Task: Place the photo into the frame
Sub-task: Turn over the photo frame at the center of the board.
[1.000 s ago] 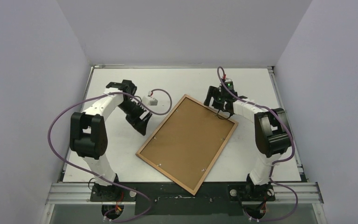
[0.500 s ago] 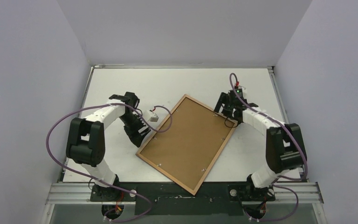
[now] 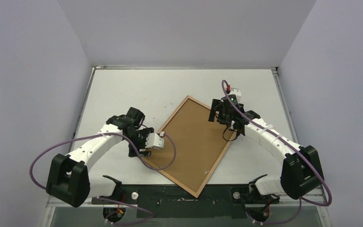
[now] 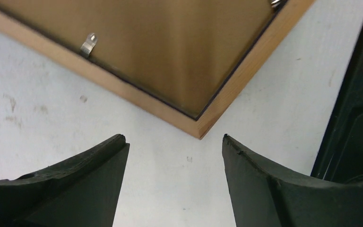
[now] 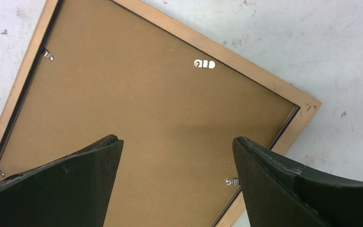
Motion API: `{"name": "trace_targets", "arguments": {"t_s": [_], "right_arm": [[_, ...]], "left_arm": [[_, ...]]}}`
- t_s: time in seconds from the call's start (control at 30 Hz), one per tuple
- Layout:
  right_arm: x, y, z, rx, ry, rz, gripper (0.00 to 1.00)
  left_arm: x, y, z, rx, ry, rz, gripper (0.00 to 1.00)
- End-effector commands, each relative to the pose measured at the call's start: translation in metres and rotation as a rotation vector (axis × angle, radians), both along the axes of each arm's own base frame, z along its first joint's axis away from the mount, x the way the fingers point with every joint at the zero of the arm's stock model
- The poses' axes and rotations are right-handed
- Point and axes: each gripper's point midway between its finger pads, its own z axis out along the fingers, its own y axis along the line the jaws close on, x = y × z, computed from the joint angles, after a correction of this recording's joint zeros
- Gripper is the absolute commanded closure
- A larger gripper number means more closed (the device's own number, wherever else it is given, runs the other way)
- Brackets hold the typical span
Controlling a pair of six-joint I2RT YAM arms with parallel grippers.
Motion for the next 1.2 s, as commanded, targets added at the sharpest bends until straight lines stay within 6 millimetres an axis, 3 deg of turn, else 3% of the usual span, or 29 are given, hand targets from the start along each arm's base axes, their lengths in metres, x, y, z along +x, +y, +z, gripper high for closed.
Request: {"name": "trace_targets", "arguments": {"t_s": [0.0, 0.23, 0.47, 0.6, 0.77, 1.0, 1.17], "right_arm": [[-0.010, -0.006, -0.004, -0.020, 0.024, -0.025, 0.10], [-0.014, -0.011, -0.006, -0.032, 0.034, -0.037, 0.10], [-0.006, -0.004, 0.010, -0.005, 0.002, -0.026, 0.10], [-0.004, 0.002, 0.013, 0.008, 0.002, -0.003, 0.10], [-0.004, 0.005, 0.014, 0.014, 0.003, 0.019, 0.10], [-0.002, 0.009, 0.020, 0.003, -0.014, 0.069, 0.10], [-0.005, 0.023, 0.033, -0.002, -0.074, 0.210, 0.10]], "left_arm": [[-0.023, -0.019, -0.002, 0.002, -0.002, -0.233, 0.30], [-0.061, -0.031, -0.032, 0.127, -0.001, -0.467, 0.39], [-0.054, -0.035, -0.045, 0.153, -0.052, -0.492, 0.53], [-0.047, -0.041, -0.049, 0.152, -0.088, -0.487, 0.55], [-0.055, -0.038, -0.056, 0.170, -0.063, -0.495, 0.57], [-0.055, -0.036, -0.055, 0.175, -0.069, -0.450, 0.86], [-0.045, -0.043, -0.034, 0.150, -0.094, -0.367, 0.99]]}}
